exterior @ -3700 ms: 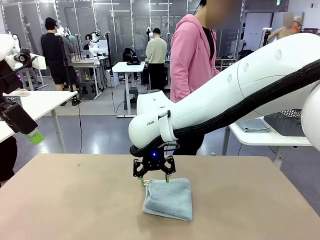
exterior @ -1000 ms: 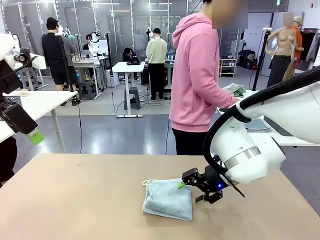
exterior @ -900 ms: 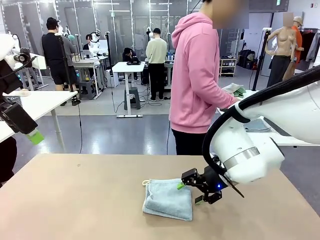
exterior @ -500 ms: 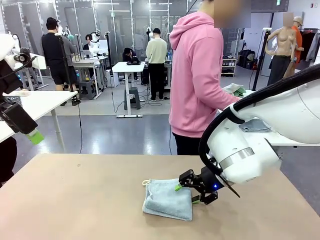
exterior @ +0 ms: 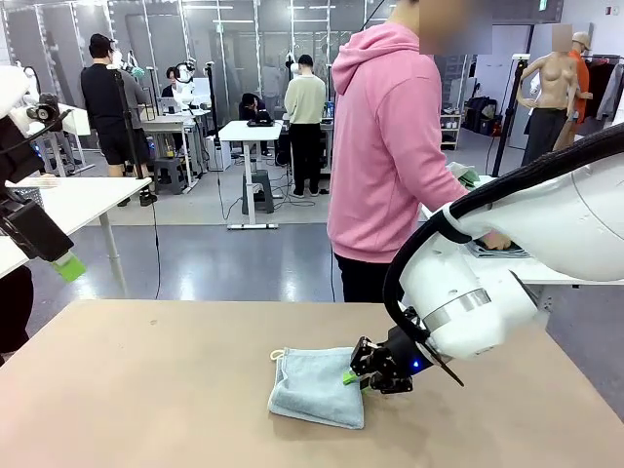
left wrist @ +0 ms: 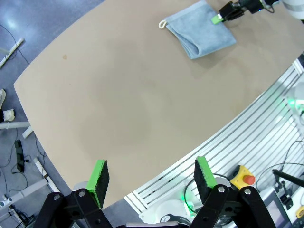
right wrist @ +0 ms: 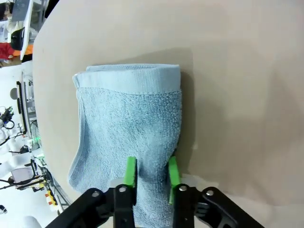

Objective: Fold the towels and place them in the basket.
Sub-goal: Place the folded Towel with hook on the right side of the table.

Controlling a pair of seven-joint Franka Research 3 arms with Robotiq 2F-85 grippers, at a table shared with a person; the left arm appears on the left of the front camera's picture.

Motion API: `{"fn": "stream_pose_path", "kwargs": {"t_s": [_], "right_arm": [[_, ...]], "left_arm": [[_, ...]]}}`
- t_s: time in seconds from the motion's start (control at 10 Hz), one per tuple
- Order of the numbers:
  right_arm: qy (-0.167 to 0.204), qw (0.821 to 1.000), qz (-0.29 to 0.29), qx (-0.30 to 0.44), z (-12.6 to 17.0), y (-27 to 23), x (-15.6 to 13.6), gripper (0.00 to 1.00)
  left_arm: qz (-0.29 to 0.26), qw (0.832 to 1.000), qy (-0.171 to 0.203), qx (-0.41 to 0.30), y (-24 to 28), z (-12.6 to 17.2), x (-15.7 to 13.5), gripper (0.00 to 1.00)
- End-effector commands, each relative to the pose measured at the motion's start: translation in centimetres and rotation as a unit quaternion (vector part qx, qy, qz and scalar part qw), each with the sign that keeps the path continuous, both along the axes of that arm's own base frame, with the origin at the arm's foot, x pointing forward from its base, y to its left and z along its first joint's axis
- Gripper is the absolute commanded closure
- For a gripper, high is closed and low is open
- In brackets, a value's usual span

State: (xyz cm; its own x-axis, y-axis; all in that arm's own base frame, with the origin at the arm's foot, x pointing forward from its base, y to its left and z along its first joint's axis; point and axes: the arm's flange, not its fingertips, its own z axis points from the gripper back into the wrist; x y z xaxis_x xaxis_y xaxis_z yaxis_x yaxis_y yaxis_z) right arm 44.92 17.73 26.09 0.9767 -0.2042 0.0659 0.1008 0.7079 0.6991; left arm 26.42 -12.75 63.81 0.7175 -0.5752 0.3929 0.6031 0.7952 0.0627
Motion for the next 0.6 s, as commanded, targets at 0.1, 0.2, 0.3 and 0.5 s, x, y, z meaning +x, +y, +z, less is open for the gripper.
{"fn": "stream_pose_path", "kwargs": {"t_s": [0.1, 0.2, 0.3, 0.5], "right_arm": [[-0.010, 1.000, -0.003, 0.002, -0.24, 0.87, 0.23, 1.00], [-0.010, 1.000, -0.004, 0.000, -0.21, 1.02, 0.14, 1.00], [-0.010, 1.000, -0.004, -0.005, -0.10, 1.18, -0.05, 1.00], [-0.015, 1.000, 0.008, -0.006, 0.57, 1.19, -0.71, 1.00]], "left_arm": [[0.003, 1.000, 0.000, -0.002, -0.17, 0.25, 0.09, 0.10], [0.003, 1.000, 0.000, -0.002, -0.17, 0.25, 0.09, 0.10], [0.003, 1.000, 0.000, -0.002, -0.17, 0.25, 0.09, 0.10], [0.003, 1.000, 0.000, -0.002, -0.17, 0.25, 0.09, 0.10]]}}
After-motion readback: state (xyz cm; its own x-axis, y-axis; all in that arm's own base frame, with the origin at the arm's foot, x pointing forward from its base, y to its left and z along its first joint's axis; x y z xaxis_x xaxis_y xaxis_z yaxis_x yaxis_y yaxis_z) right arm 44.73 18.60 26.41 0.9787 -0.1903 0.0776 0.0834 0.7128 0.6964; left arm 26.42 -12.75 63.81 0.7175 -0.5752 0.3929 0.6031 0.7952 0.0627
